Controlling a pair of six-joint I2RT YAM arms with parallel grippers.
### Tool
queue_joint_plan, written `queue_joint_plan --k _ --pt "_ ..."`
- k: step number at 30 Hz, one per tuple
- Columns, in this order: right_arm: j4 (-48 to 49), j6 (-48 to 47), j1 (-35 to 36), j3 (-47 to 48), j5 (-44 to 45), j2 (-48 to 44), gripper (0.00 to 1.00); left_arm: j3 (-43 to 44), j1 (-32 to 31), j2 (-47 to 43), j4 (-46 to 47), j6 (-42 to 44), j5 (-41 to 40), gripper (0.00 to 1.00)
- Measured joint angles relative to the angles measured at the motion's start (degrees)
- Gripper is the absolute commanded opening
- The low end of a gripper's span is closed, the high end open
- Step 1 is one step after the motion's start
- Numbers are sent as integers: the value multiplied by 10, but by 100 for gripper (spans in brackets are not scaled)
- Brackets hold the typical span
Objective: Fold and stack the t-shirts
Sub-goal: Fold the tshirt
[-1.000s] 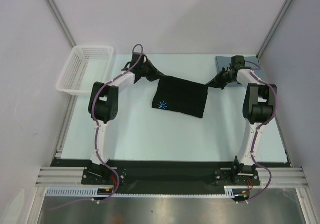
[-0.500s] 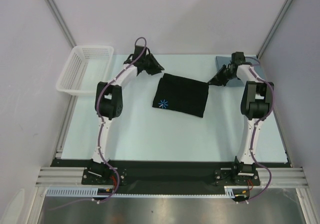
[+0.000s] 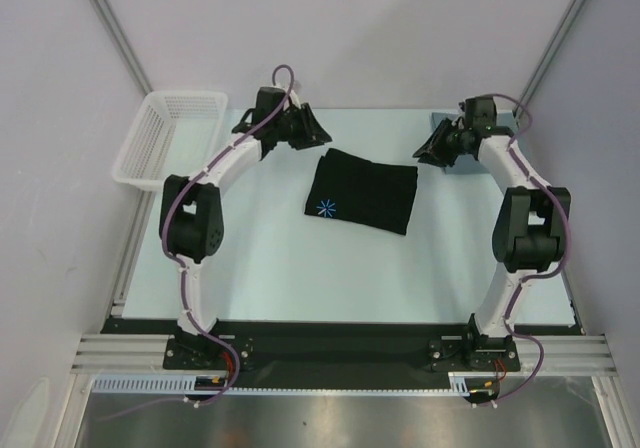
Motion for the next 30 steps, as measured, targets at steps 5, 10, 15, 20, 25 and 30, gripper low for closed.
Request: queue_joint_plan --k 5,10,15,20,25,30 --pt "171 102 26 -152 -106 -15 17 -80 -45 1 119 -37 87 29" --pt "288 175 59 -200 -176 40 17 -138 -77 13 168 -54 123 26" --pt "402 213 50 -260 -229 75 18 -184 -62 17 142 -32 121 25" --pt "473 215 -10 -258 -277 146 19 -216 -43 17 111 11 111 23" --pt "440 180 -39 -237 -276 139 20 -231 -36 7 67 55 97 23" --pt "346 147 -19 -231 -249 66 23 -236 -36 -52 39 61 101 24"
